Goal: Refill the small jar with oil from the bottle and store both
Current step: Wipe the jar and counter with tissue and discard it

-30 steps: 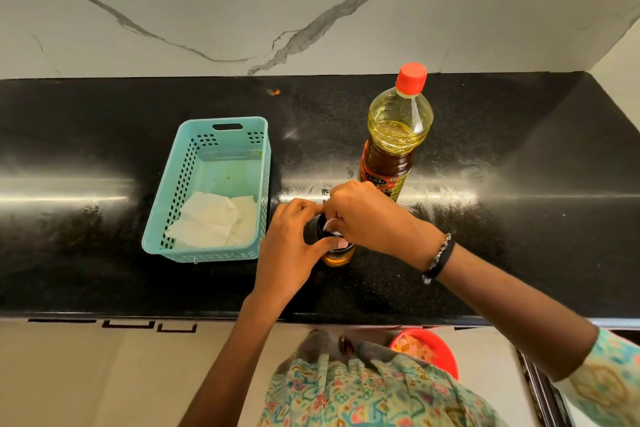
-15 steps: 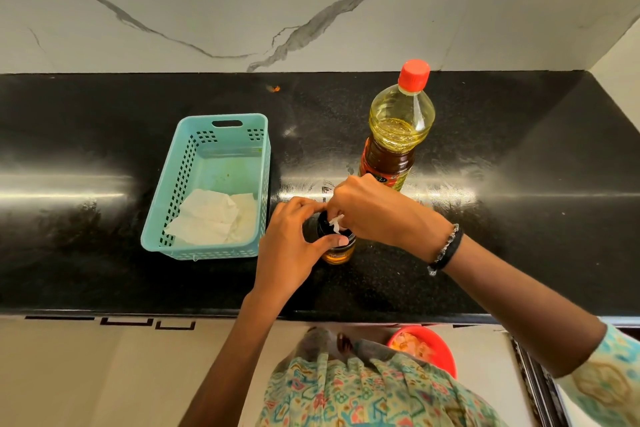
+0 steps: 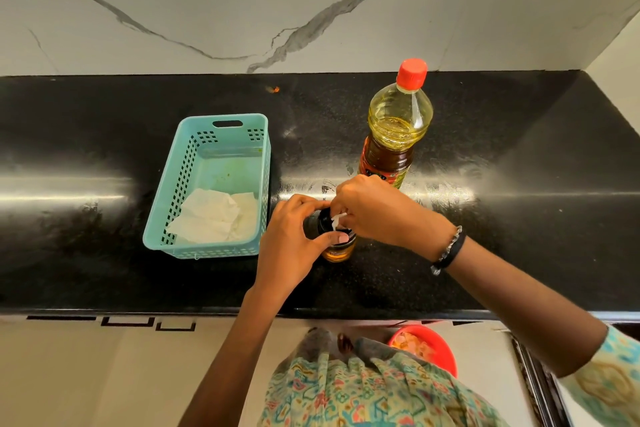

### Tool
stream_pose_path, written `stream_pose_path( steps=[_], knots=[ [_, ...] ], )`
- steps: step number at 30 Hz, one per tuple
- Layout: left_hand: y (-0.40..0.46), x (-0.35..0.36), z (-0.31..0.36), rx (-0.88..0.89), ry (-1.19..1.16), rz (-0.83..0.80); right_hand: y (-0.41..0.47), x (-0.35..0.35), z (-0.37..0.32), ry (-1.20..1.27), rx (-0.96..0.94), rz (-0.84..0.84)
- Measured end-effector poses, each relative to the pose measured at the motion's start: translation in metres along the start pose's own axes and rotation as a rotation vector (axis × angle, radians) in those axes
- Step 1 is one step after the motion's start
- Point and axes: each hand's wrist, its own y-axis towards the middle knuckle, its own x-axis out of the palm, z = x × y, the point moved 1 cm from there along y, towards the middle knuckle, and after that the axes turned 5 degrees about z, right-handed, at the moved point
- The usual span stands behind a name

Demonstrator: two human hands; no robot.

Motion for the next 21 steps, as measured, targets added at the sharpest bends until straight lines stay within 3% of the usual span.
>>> stream_pose_path(
  steps=[4, 7, 13, 16, 21],
  knots=[
    [-0.001, 0.000, 0.000, -0.004, 0.008, 0.003, 0.000, -0.005, 0.005, 0.041, -0.019, 0.025],
    [-0.001, 0.000, 0.000, -0.002, 0.015, 0.004, -0.003, 0.005, 0.009, 0.077, 0.010, 0.145],
    [-0.001, -0.001, 0.000, -0.007, 0.032, 0.003, -0.033, 0.026, 0.021, 0.602, 0.259, 0.485],
    [-0.001, -0.001, 0.000, -0.007, 0.035, 0.006, -0.040, 0.028, 0.023, 0.533, 0.295, 0.634],
    [0.000, -0.001, 0.000, 0.007, 0.052, 0.002, -0.031, 0.041, 0.008, 0.137, 0.031, 0.515]
  ],
)
